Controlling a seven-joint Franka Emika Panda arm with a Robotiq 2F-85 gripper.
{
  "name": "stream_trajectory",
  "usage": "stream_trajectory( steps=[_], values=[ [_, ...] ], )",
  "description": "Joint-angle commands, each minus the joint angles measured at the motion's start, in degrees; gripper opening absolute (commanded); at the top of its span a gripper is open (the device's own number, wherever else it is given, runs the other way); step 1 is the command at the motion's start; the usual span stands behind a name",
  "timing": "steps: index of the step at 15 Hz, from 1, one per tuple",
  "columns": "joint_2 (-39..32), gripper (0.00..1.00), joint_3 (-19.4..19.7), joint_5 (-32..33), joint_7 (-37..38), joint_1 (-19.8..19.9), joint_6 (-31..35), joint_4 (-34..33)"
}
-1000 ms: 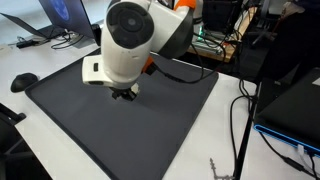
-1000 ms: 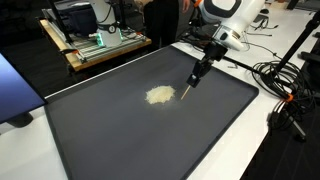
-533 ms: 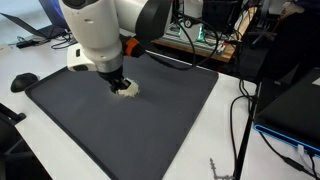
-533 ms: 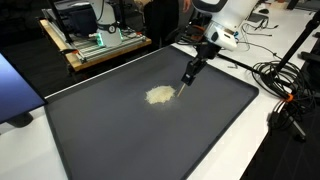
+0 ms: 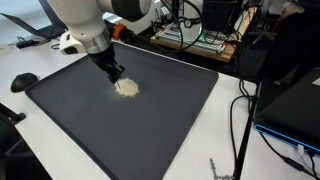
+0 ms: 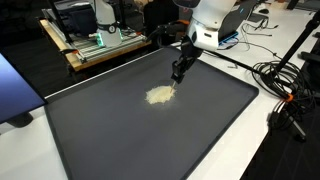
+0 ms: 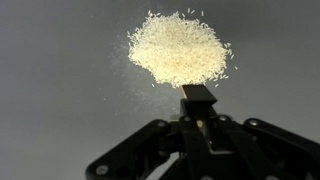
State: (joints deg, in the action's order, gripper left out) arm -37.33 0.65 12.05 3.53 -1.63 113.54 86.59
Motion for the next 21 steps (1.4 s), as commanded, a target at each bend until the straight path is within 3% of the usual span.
stream_trajectory(
  steps=[1, 5, 6, 12, 17, 21],
  values=[
    [0.81, 0.12, 0.57, -1.7, -1.27, 0.44, 1.13, 1.44],
    [2.74, 0.12, 0.44, -3.33, -3.03, 2.25, 3.08, 4.79],
    [2.87, 0.03, 0.3, -3.37, -3.04, 2.22, 3.12, 4.93],
    [4.09, 0.03, -1.19, -8.06, -10.83, 6.75, 6.03, 7.05],
    [3.94, 0.03, -3.59, -17.86, -24.61, 14.09, 9.58, 8.98],
    [4.87, 0.03, -6.14, -29.45, -36.14, 21.42, 13.39, 12.43]
  ],
)
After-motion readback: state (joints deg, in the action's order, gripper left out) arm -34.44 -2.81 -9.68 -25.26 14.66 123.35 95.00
